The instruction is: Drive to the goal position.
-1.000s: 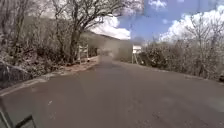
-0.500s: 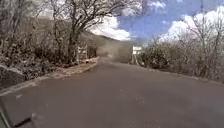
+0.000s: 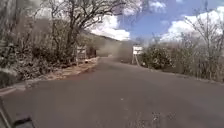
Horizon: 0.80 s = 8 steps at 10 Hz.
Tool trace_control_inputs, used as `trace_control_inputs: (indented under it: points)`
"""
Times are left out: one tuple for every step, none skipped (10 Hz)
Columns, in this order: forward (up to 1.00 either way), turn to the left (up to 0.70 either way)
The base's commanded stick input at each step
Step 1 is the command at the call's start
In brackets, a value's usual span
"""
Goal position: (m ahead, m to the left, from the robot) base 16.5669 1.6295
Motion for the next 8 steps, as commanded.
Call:
trace_control_inputs:
  points:
    - [0.7,0.04]
    - [0.7,0.0]
    - [0.7,0.0]
    - [0.7,0.0]
    - [0.7,0.0]
    - [0.7,0.0]
    - [0.7,0.0]
    - [0.7,0.0]
